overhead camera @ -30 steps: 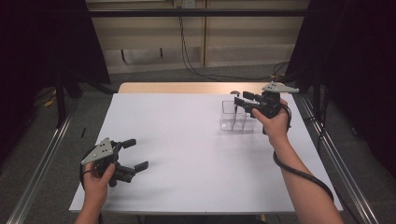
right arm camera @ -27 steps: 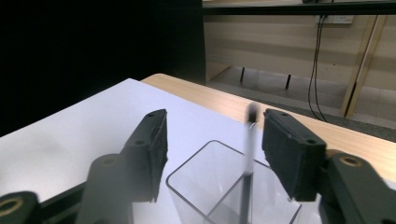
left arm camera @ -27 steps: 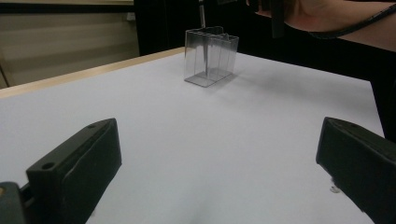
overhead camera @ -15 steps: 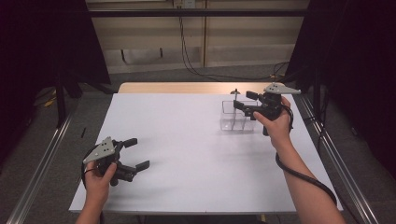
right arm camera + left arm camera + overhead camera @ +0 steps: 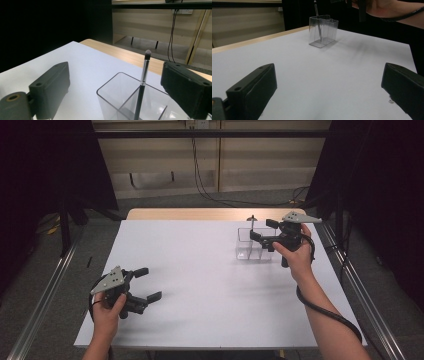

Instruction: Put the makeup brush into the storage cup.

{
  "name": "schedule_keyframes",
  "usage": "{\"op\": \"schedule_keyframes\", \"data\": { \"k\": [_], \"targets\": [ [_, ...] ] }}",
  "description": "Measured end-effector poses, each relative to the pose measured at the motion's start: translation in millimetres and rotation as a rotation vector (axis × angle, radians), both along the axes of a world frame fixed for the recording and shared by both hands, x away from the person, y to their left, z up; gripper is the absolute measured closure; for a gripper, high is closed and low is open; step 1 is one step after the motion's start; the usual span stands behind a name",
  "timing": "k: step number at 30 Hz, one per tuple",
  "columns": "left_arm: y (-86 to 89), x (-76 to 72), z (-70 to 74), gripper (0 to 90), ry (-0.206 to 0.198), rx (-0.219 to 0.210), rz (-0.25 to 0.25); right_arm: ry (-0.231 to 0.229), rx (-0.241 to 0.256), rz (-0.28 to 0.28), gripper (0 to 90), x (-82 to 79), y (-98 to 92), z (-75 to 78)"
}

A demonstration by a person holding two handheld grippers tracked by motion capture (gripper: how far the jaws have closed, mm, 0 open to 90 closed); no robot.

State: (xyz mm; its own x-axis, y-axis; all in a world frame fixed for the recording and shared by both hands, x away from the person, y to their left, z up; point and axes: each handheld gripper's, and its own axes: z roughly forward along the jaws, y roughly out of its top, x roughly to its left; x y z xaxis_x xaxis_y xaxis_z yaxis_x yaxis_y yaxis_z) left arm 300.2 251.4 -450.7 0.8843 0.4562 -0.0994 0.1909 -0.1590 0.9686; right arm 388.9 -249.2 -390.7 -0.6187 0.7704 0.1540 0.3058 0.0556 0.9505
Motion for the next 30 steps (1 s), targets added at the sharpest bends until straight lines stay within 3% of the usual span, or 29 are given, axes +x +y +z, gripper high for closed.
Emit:
{"op": "schedule_keyframes", "data": {
  "k": [30],
  "targets": [
    [-6.0,2.5,-0.1,0.0,0.001,0.008,-0.016,-0.022,-0.018,0.023,5.8,-22.8,-6.9,-5.7]
  ]
}}
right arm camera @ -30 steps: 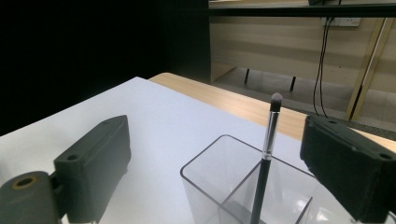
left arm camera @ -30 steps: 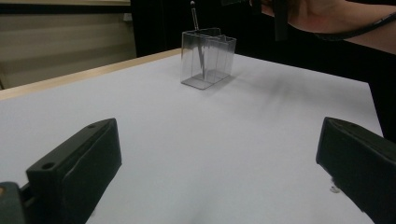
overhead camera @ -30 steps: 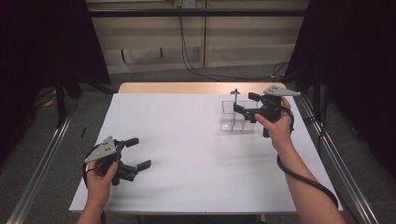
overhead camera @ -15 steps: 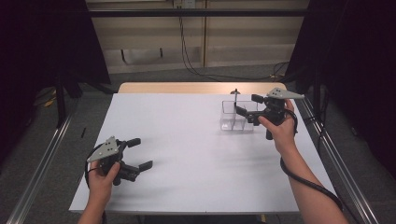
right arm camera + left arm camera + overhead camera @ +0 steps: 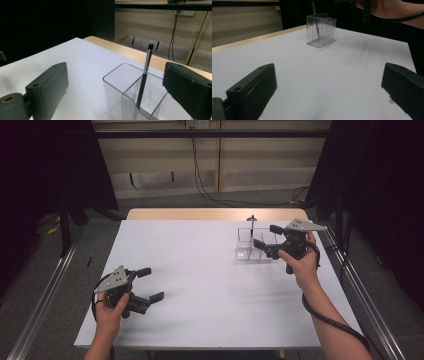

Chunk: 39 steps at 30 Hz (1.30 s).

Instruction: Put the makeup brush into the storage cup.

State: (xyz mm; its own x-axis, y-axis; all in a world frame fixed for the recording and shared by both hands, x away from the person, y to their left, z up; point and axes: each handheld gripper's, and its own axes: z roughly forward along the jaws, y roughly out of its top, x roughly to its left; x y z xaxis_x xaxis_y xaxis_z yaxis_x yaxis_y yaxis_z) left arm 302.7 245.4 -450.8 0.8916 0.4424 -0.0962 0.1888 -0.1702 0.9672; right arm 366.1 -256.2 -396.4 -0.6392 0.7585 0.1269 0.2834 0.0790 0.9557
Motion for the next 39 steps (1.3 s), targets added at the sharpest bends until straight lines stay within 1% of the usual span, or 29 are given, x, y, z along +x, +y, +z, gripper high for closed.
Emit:
{"op": "schedule_keyframes", "data": {
  "k": [4,8,17,20,24,31,33,39],
  "targets": [
    [-0.9,0.9,0.2,0.0,-0.001,0.001,-0.002,0.006,0.004,0.005,5.7,-3.4,-0.3,-3.7],
    [-1.1,1.7,0.6,0.0,-0.001,-0.009,0.001,0.007,0.008,0.006,5.7,-7.1,-1.1,-7.0],
    [-1.9,3.5,0.4,0.0,-0.003,0.0,-0.004,0.005,0.007,0.006,5.6,-14.1,-5.2,-11.0],
    [-2.3,3.3,0.7,0.0,-0.001,-0.007,-0.004,0.008,0.01,0.005,5.3,-16.7,-6.6,-12.9],
    [-1.8,3.3,0.6,0.0,-0.001,-0.005,-0.003,0.007,0.015,0.007,5.3,-20.1,-8.4,-16.1],
    [0.1,2.7,0.6,0.0,-0.001,-0.005,-0.001,0.004,0.012,0.012,5.2,-26.5,-10.0,-20.8],
    [0.5,2.5,0.6,0.0,-0.002,-0.004,0.001,0.003,0.003,0.015,5.1,-28.7,-10.1,-22.3],
    [0.5,2.2,0.3,0.0,0.001,-0.005,0.002,0.004,0.003,0.021,4.9,-34.3,-12.4,-24.6]
  ]
}}
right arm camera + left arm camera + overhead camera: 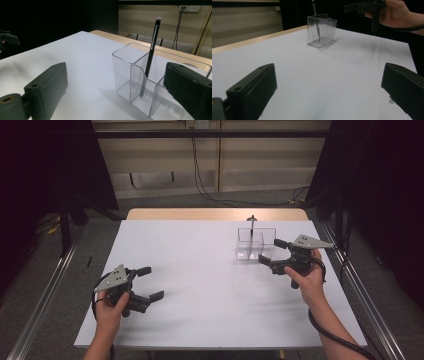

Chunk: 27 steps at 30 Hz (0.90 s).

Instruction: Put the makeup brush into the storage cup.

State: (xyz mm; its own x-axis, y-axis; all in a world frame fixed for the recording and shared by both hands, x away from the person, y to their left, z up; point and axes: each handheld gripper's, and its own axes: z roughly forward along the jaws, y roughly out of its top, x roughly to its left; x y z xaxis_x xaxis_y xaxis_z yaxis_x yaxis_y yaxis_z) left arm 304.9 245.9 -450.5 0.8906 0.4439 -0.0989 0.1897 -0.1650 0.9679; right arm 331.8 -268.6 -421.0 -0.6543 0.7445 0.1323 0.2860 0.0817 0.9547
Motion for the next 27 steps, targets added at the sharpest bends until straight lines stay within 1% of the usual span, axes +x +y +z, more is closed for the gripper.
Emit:
{"op": "schedule_keyframes", "data": {
  "k": [5,15,23,27],
  "targets": [
    [0.0,-0.2,-0.2,0.0,0.002,-0.003,0.002,0.004,-0.003,0.005,4.7,-5.2,-2.4,-1.4],
    [-0.5,0.3,-0.1,0.0,0.0,0.007,-0.002,0.007,-0.008,0.009,4.3,-14.1,-8.2,-4.7],
    [-1.1,0.4,-0.7,0.0,0.004,0.005,-0.002,0.012,-0.006,0.006,3.7,-21.2,-13.9,-11.0],
    [-1.4,0.5,-0.7,0.0,0.004,0.004,-0.002,0.013,-0.013,0.009,3.6,-23.7,-15.5,-13.4]
  ]
}}
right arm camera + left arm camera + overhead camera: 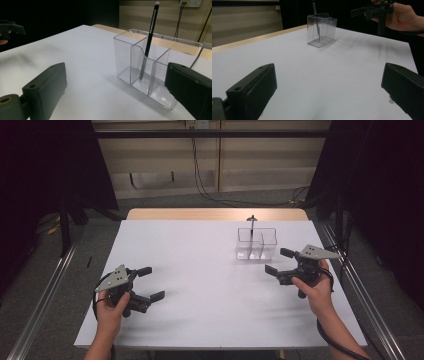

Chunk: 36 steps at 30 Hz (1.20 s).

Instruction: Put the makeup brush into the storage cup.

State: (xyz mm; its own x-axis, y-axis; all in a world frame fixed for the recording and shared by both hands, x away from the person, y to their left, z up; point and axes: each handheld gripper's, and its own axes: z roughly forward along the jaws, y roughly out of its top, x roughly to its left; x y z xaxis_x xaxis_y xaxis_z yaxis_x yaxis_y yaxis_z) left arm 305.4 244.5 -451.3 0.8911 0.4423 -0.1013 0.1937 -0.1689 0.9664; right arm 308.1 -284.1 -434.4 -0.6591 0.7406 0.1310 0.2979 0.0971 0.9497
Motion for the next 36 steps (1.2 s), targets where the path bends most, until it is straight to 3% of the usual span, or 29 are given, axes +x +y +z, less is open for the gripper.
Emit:
{"op": "schedule_keyframes", "data": {
  "k": [21,36],
  "targets": [
    [1.2,-0.6,0.0,0.0,-0.002,-0.001,0.008,0.0,-0.023,0.018,3.3,-18.0,-6.0,-6.1],
    [0.2,0.0,0.2,0.0,-0.004,-0.001,0.004,0.008,-0.007,-0.003,3.3,-32.0,-17.9,-12.3]
  ]
}}
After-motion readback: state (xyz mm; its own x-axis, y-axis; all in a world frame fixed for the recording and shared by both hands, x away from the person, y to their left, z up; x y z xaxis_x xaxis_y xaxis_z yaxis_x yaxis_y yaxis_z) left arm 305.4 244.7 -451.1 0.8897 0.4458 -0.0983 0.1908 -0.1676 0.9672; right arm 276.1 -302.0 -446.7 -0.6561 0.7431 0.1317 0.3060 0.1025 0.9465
